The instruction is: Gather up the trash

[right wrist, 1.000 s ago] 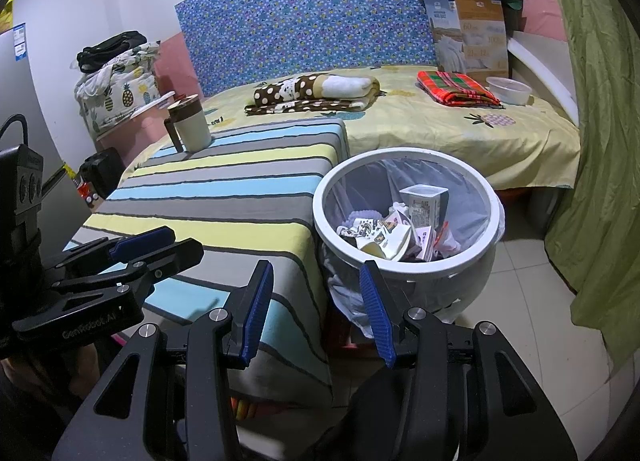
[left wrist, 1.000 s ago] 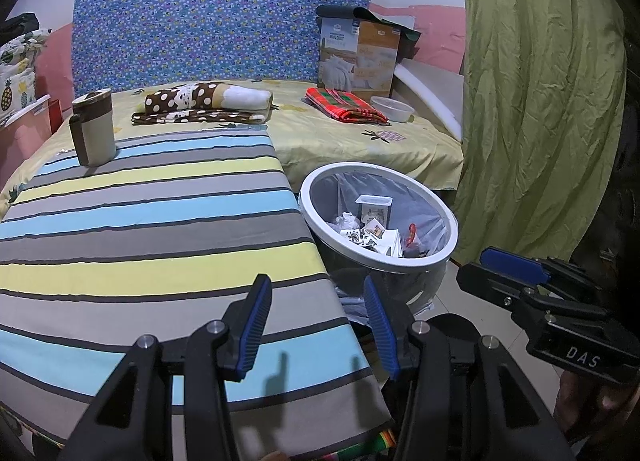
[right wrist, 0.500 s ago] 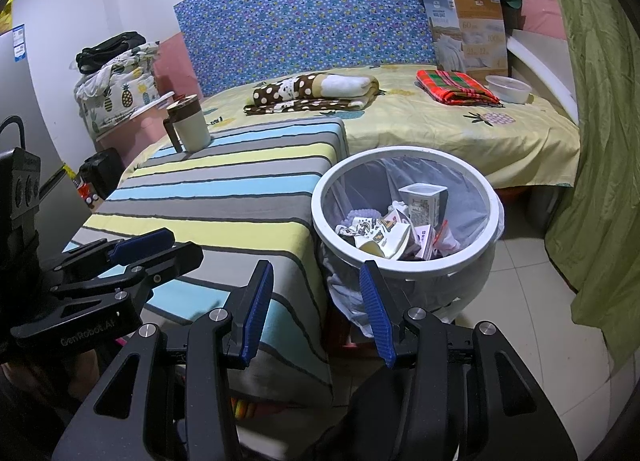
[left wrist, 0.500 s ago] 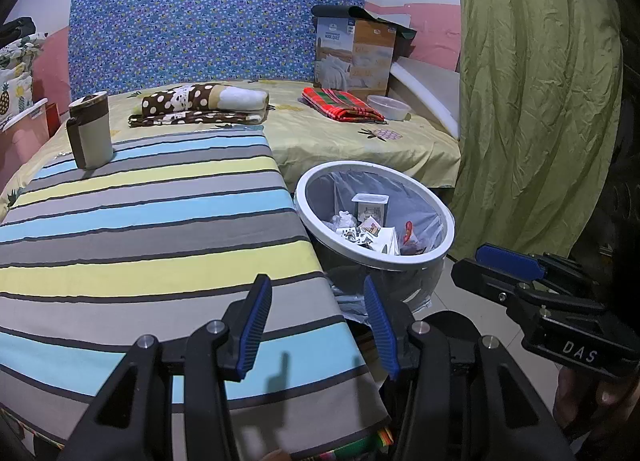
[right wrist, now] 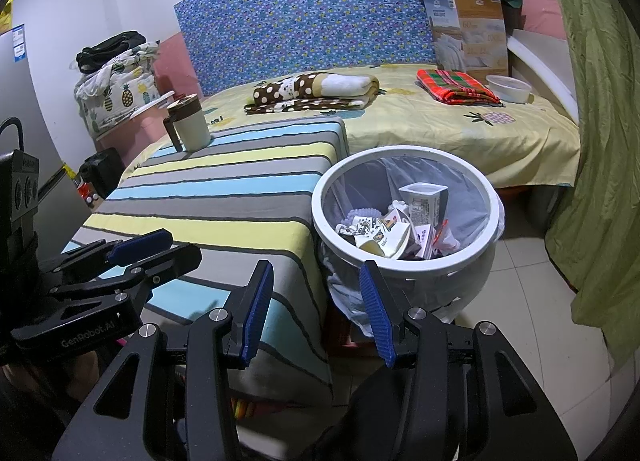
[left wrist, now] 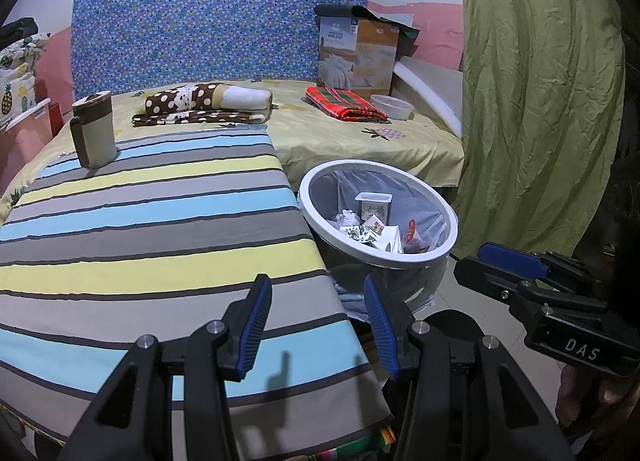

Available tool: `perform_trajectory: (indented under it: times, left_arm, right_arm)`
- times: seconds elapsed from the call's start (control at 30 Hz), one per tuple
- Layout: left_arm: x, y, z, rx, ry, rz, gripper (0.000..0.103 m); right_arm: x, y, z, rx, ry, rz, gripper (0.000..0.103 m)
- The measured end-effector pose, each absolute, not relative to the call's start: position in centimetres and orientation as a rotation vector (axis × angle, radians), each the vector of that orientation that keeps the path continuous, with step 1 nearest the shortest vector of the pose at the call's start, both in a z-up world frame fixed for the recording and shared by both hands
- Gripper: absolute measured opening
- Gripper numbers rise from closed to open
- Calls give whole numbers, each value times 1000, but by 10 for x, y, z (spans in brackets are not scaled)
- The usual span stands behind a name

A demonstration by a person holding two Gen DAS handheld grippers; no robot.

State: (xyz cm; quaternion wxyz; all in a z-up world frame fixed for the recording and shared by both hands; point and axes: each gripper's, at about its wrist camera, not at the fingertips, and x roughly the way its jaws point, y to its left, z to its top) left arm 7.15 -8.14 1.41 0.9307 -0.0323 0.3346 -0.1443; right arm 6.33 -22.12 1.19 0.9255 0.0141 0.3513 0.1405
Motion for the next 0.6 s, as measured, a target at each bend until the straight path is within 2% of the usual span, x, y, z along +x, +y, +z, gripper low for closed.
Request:
perform_trajectory:
  times: [0.6]
  left_arm:
    - [70,-89,9,-45,708,-312,50]
  right_arm:
    - [62,-221,9,30,725,288,47]
